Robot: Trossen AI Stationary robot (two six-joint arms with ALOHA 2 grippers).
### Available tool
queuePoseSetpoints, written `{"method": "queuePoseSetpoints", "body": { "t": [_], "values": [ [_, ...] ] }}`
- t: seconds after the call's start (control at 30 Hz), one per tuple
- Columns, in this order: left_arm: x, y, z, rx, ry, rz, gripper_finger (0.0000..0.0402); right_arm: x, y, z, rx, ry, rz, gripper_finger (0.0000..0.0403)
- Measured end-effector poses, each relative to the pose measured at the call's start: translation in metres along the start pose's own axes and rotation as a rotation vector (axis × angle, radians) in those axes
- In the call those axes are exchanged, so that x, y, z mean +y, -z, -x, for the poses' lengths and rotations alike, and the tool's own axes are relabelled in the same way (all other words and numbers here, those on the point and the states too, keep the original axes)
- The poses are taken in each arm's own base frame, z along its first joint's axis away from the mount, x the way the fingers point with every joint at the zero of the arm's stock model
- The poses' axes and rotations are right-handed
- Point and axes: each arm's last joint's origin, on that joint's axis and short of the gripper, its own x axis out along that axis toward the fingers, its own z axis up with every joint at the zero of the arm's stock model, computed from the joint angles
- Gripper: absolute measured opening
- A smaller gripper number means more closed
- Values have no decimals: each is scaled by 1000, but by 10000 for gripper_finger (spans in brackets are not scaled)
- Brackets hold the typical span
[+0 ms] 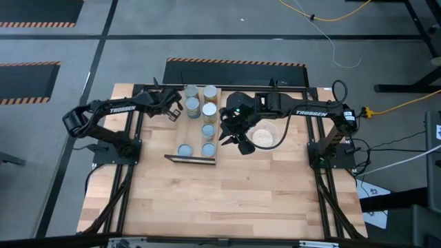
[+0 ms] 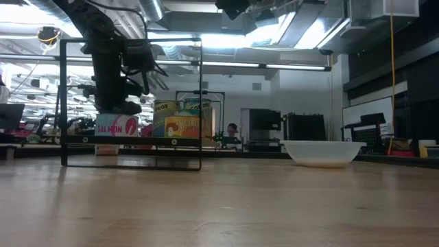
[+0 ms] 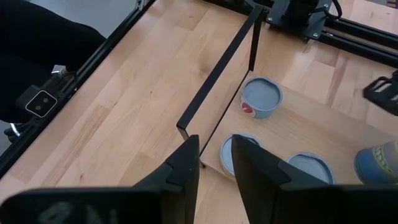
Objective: Pick and place cans onto a shelf
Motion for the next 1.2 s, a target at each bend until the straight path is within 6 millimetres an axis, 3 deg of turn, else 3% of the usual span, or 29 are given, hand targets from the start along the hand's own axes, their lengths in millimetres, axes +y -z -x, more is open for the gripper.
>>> {"method": "queuePoseSetpoints", "body": {
  "t": [0.37, 0.6, 1.2],
  "values": [
    [44, -9, -21, 20, -91, 178, 0, 0, 0, 0, 0, 0, -3, 99],
    [60, -21, -28, -63, -56, 299, 0, 0, 0, 0, -2, 1, -2, 99],
    [57, -19, -32, -34, -59, 314, 0, 0, -1, 0, -7, 3, 0, 99]
  ]
}}
